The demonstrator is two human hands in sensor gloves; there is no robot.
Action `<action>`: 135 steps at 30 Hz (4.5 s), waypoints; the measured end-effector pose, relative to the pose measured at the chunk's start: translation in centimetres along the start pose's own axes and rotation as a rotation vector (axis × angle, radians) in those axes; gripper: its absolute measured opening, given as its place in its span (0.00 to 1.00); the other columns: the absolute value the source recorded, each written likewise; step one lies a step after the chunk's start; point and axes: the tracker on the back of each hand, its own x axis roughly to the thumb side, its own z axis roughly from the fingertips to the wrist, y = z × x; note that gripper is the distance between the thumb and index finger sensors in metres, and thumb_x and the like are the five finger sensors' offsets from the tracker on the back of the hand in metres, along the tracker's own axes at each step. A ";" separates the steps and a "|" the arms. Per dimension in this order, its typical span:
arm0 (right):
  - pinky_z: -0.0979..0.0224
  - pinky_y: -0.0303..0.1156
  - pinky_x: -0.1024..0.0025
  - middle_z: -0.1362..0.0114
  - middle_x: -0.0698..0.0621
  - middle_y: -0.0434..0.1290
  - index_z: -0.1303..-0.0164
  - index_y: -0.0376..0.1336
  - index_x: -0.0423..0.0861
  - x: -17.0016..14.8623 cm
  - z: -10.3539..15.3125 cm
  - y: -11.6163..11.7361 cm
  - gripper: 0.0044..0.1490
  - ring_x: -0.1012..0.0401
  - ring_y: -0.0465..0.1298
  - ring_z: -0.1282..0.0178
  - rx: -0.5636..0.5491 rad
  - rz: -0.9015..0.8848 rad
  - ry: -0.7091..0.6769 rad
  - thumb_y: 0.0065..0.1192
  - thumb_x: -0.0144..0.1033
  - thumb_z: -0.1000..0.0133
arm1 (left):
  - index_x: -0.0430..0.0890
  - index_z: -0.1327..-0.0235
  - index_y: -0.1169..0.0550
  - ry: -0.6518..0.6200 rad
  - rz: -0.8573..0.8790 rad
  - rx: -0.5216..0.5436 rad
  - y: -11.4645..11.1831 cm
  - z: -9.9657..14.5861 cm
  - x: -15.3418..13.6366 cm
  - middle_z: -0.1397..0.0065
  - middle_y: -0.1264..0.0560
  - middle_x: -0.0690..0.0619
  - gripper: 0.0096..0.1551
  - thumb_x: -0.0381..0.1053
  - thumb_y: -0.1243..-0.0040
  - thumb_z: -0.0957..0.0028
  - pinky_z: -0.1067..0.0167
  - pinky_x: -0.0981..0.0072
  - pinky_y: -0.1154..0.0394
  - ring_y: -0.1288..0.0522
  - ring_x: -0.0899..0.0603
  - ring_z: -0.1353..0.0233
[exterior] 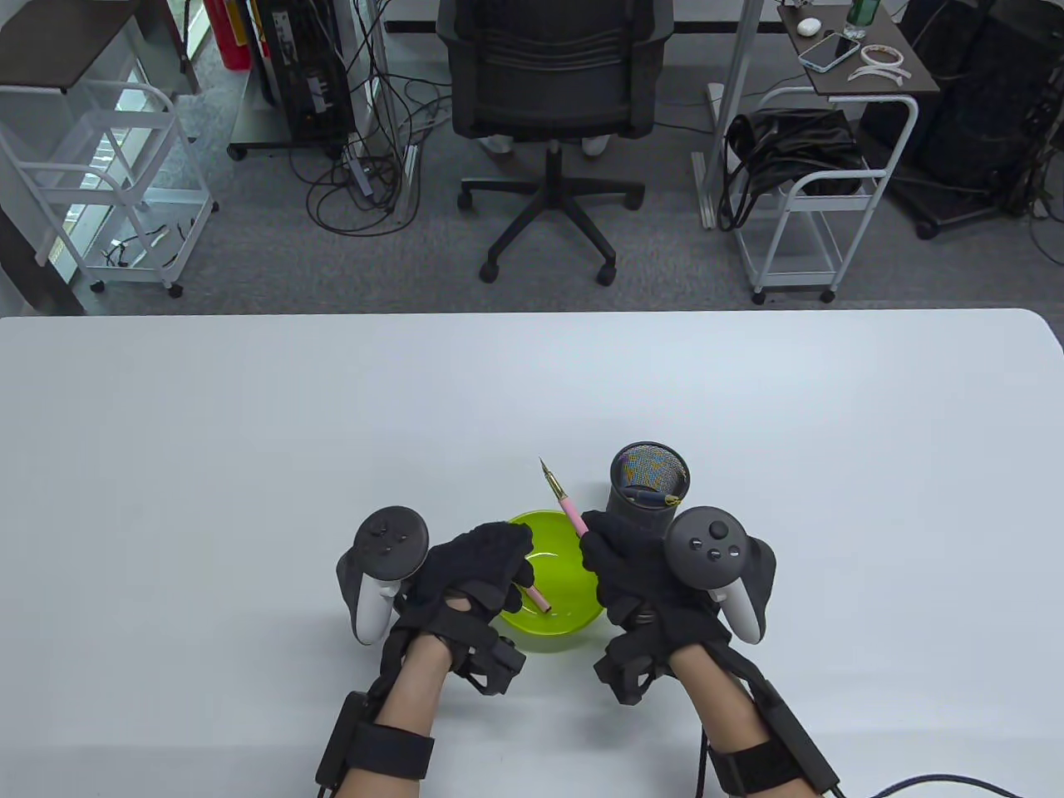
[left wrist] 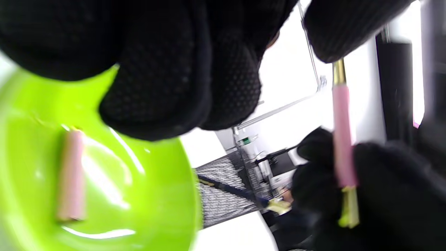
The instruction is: Assemble fountain pens from components
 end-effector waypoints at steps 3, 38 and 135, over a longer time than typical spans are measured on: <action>0.64 0.82 0.58 0.48 0.46 0.79 0.37 0.69 0.41 -0.7 -0.2 -0.5 0.32 0.61 0.82 0.72 -0.014 -0.026 0.047 0.58 0.44 0.47 | 0.36 0.36 0.23 -0.004 -0.208 -0.004 -0.7 -0.3 1.0 0.43 0.17 0.41 0.33 0.60 0.43 0.42 0.60 0.47 0.20 0.14 0.43 0.59; 0.64 0.82 0.57 0.48 0.45 0.80 0.37 0.69 0.40 -2.0 -0.4 -2.6 0.32 0.60 0.82 0.71 -0.068 -0.143 0.137 0.60 0.44 0.47 | 0.49 0.39 0.21 0.022 -1.333 -0.401 -10.8 -5.8 3.0 0.31 0.28 0.45 0.25 0.49 0.28 0.50 0.48 0.50 0.28 0.26 0.42 0.40; 0.53 0.80 0.51 0.43 0.44 0.76 0.36 0.69 0.45 0.0 -0.2 1.6 0.29 0.57 0.80 0.62 0.165 -0.010 -0.098 0.60 0.38 0.47 | 0.42 0.51 0.18 -0.136 0.074 -0.071 1.6 -0.3 -1.9 0.66 0.22 0.55 0.26 0.59 0.51 0.44 0.47 0.41 0.27 0.22 0.44 0.51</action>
